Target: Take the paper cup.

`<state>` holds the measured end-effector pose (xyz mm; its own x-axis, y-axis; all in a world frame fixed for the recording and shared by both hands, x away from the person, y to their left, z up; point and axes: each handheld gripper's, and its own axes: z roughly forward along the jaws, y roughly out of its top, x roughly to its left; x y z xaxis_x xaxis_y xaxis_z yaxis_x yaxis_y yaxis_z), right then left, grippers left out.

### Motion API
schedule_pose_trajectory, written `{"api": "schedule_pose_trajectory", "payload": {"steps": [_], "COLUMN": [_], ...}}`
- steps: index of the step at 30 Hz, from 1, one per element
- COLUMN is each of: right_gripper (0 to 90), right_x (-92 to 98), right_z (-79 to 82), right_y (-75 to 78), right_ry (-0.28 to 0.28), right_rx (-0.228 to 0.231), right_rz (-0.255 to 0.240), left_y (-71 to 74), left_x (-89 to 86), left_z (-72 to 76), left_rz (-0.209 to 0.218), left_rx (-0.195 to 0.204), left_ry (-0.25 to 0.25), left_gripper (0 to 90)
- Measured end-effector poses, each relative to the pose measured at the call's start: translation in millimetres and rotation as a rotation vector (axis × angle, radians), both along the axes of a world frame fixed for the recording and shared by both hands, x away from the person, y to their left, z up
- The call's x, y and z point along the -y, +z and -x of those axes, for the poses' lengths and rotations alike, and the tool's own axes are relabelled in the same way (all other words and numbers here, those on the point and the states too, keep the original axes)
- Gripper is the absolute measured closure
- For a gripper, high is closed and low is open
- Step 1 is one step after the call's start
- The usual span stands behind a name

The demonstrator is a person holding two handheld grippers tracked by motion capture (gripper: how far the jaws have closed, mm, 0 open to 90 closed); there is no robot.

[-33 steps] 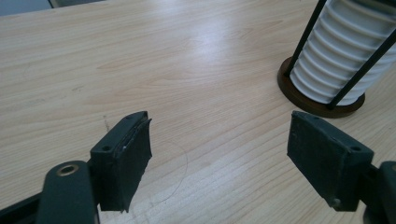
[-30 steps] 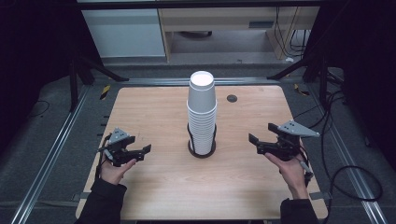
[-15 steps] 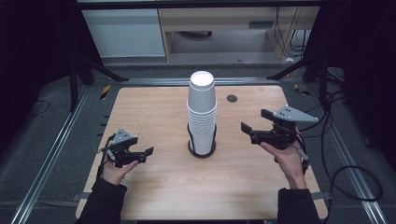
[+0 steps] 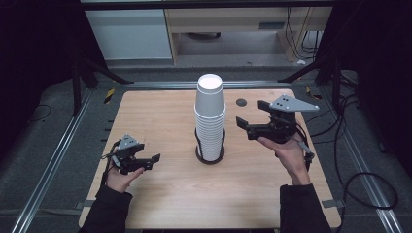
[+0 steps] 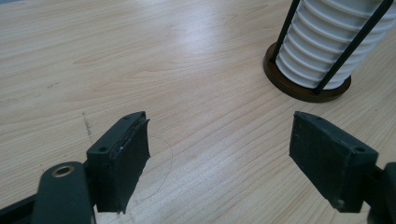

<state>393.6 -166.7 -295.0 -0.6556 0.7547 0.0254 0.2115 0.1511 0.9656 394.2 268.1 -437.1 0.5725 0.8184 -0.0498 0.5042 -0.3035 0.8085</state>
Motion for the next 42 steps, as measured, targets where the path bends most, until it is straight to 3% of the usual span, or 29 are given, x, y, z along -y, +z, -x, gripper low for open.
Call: {"api": "schedule_pose_trajectory", "payload": {"steps": [19,30,42], "right_gripper": [7.8,7.3,7.2], "right_x": [-48.4,-76.9,-90.8], "right_z": [-20.4,-38.7,-54.7], "right_y": [25.5,21.9,10.1], "right_ry": [0.096,0.111,0.098], "right_rx": [0.000,-0.016,-0.051], "right_rz": [0.012,0.040,0.067], "left_y": [-2.6,-2.4,-3.0], "left_x": [2.0,0.4,0.5], "left_z": [-0.5,-0.4,-0.7], "left_rz": [-0.012,-0.008,-0.008], "left_rx": [-0.008,-0.007,-0.011], "left_ry": [-0.005,0.000,0.001], "left_gripper": [19.4,19.3,19.1]}}
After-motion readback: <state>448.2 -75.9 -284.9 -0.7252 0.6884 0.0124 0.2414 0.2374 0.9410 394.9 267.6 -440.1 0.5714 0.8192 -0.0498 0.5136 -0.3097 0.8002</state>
